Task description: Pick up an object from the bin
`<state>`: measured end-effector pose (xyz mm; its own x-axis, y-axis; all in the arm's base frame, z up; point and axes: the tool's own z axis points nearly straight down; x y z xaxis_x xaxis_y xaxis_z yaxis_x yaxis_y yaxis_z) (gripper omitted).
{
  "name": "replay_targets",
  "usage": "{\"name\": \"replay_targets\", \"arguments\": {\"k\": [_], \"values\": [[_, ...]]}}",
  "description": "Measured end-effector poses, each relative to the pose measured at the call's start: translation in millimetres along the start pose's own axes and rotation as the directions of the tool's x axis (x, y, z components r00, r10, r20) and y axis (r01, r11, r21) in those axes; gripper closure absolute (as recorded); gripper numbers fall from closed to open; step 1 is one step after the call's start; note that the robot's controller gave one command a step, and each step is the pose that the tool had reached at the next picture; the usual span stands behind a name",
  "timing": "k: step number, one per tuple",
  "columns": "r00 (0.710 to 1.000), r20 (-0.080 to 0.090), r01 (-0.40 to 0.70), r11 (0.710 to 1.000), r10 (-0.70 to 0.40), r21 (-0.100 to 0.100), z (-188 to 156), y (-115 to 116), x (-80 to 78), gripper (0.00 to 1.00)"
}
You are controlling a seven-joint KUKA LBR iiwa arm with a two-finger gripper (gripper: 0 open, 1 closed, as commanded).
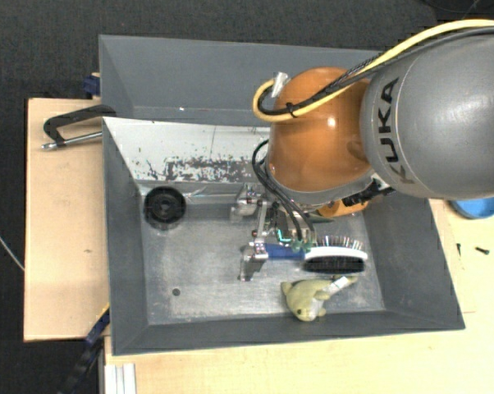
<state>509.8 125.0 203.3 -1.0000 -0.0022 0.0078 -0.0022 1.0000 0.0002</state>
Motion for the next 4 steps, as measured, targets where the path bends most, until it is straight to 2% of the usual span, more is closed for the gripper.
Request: {"name": "replay_targets", "arguments": {"k": [1,2,3,4], "values": [[0.998,0.006,0.06,0.998,-0.06,0.004,16,-81,-5.9,0.0],[0.982,0.014,-0.19,0.982,0.19,-0.005,130,-86,-9.4,0.0],[0.982,0.022,-0.189,0.982,0.189,-0.007,129,-86,-11.6,1.0],[1.0,0.021,-0.004,1.0,0.004,0.0,-81,-117,0.8,1.0]]}}
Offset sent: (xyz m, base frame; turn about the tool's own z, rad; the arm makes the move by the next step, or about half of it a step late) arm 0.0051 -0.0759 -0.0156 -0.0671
